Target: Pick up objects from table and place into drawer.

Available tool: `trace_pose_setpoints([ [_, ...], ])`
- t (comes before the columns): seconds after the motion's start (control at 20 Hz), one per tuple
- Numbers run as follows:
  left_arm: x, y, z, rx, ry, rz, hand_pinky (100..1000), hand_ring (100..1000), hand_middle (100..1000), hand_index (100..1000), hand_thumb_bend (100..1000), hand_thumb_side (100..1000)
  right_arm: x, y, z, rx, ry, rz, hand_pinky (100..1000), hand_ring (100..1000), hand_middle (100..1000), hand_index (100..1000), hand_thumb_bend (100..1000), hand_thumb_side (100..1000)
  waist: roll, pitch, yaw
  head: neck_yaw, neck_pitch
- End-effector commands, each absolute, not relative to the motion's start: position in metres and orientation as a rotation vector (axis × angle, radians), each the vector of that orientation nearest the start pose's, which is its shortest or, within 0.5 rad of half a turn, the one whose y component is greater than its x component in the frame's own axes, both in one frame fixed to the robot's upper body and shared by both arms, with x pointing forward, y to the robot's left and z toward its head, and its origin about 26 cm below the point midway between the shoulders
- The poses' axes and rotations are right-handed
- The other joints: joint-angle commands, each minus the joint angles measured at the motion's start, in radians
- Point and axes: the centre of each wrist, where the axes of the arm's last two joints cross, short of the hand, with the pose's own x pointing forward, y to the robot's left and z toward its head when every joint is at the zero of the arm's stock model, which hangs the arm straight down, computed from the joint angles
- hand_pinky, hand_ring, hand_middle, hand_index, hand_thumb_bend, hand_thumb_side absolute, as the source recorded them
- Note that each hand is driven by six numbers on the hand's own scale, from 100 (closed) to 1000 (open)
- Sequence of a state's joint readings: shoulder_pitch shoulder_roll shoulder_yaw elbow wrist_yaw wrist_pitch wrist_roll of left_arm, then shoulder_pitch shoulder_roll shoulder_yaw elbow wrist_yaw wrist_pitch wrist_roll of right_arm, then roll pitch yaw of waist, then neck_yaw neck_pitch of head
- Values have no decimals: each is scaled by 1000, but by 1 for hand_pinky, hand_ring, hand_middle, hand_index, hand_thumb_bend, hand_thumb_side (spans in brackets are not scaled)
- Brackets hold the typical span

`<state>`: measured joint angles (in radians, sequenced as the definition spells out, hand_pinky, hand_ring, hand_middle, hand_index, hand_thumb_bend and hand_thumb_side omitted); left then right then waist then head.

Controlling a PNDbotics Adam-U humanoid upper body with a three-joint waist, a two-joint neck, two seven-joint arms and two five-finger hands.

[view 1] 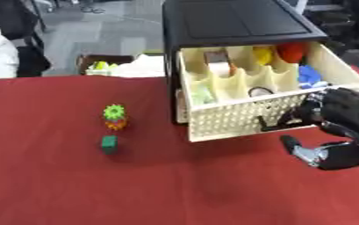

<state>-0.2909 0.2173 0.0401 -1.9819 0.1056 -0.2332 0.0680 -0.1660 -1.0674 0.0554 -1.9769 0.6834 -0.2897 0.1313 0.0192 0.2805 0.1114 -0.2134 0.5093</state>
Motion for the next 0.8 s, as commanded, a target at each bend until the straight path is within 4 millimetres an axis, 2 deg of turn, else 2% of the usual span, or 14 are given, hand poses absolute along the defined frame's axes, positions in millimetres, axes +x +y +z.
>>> trace_pose_setpoints([
  [0.05,300,255,195,-2,-2520,-112,720,737,691,749,100,865,275,-346,248,1417,2108,-2394,100,100,100,689,100,1000,-1,-17,2,1,5],
  [0.25,300,255,194,-2,-2520,-111,720,737,691,749,100,865,274,-347,246,1356,2098,-2453,100,100,100,711,100,1000,0,-17,1,2,6],
  [0.35,300,255,194,-2,-2520,-111,719,738,692,748,100,865,274,-348,246,1333,2105,-2465,109,221,239,731,100,1000,1,-17,0,2,6],
  [0.55,300,255,194,-1,-2520,-111,719,738,692,748,100,864,273,-349,244,1299,2129,-2478,218,369,409,775,100,1000,1,-17,-1,4,6],
  [0.8,300,255,194,-1,-2520,-111,719,739,692,748,100,865,272,-350,242,1263,2170,-2484,278,459,506,818,100,1000,2,-17,-3,5,6],
])
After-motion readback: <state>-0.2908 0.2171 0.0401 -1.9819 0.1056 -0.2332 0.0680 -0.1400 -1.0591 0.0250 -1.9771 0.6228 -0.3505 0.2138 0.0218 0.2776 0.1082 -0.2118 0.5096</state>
